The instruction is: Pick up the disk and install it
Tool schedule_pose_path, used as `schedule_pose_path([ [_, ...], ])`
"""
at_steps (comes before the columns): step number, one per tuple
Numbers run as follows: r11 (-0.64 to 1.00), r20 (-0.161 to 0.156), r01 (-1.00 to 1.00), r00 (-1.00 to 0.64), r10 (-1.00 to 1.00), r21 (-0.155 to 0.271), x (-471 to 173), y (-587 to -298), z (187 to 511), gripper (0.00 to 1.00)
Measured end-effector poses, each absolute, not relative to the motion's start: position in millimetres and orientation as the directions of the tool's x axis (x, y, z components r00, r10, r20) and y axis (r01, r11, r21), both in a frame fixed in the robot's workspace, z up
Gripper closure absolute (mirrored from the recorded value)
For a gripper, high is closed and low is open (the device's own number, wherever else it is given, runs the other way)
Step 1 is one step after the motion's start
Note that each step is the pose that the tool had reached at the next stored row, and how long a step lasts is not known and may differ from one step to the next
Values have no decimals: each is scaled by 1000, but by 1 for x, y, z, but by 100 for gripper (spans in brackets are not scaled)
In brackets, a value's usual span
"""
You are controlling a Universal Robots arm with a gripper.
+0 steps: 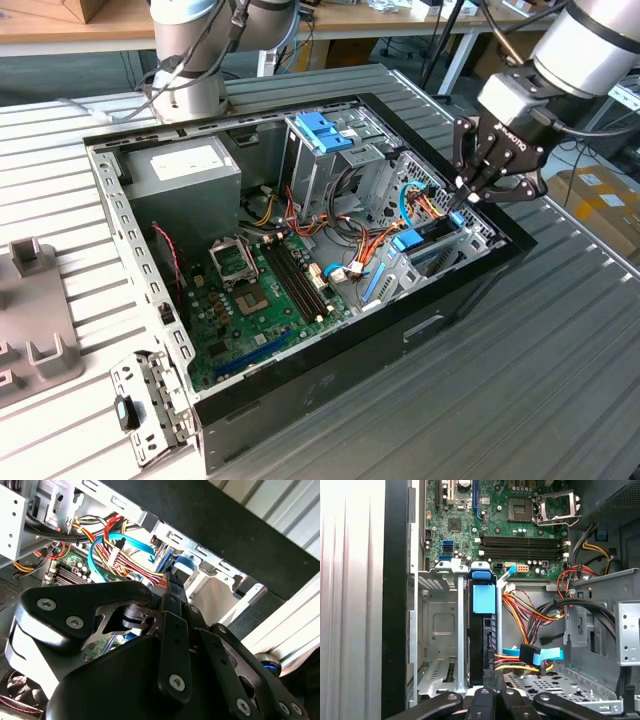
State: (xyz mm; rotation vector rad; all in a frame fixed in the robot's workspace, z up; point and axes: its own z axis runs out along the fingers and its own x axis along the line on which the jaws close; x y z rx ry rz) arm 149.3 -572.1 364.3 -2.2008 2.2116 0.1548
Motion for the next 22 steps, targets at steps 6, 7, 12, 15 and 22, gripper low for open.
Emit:
schedule_pose_path([
  [6,2,-82,-998,-7,-997,59,157,-572,371,89],
  [7,2,-82,-998,-7,-997,59,159,-572,372,89],
  [12,3,-82,-998,-8,-997,61,163,-572,374,89],
  [15,2,-82,-998,-7,-997,61,163,-572,374,89],
  [22,2,-82,-998,-8,-997,61,163,-572,374,89],
])
